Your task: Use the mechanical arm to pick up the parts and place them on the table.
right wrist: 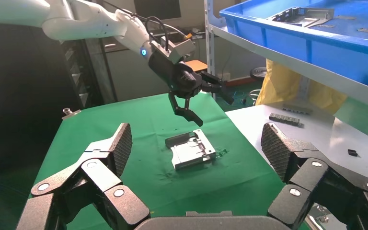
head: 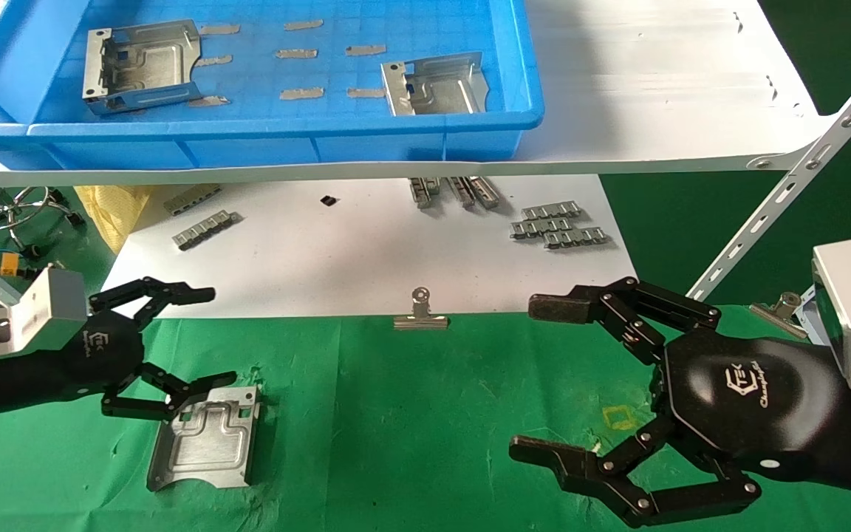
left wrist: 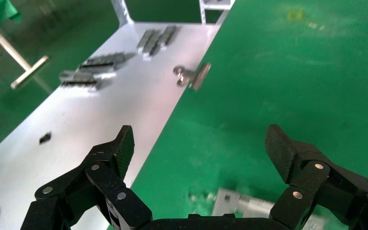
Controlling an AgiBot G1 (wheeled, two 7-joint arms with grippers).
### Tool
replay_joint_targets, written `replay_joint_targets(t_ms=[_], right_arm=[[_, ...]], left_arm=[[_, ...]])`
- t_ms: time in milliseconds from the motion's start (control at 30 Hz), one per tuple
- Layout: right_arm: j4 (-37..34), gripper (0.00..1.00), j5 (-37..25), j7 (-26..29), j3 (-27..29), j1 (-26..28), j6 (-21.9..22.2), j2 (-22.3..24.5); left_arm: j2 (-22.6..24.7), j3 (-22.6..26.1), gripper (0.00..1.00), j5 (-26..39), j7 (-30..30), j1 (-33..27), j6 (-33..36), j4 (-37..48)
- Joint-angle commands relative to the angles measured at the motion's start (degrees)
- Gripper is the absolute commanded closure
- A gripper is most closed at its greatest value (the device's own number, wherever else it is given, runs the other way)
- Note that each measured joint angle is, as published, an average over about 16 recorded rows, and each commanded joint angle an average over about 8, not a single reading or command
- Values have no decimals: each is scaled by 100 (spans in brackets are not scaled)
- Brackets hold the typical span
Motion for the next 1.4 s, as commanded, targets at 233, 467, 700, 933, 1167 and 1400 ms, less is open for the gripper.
replay_joint_targets(t_ms=[233,467,700,933,1167,1400], right_arm=[[0,0,0,0,0,0,0,0],[0,0,0,0,0,0,0,0],[0,0,0,0,0,0,0,0],[0,0,0,0,0,0,0,0],[0,0,0,0,0,0,0,0],[0,0,0,0,0,0,0,0]], left_arm=[[-134,-382,0,-204,-669,400,-77,-910],[-252,-717,0,-384,-1258,752,-145,-1709],[-370,-1053,0,-564,-1847,1104,-213,-2510],[-486,-1386,0,-742,-2430,1452,-280,-3303],[-604,-1721,0,-922,-3018,1804,-348,-4102],[-722,-2057,0,-1102,-3607,2156,-416,-4903]])
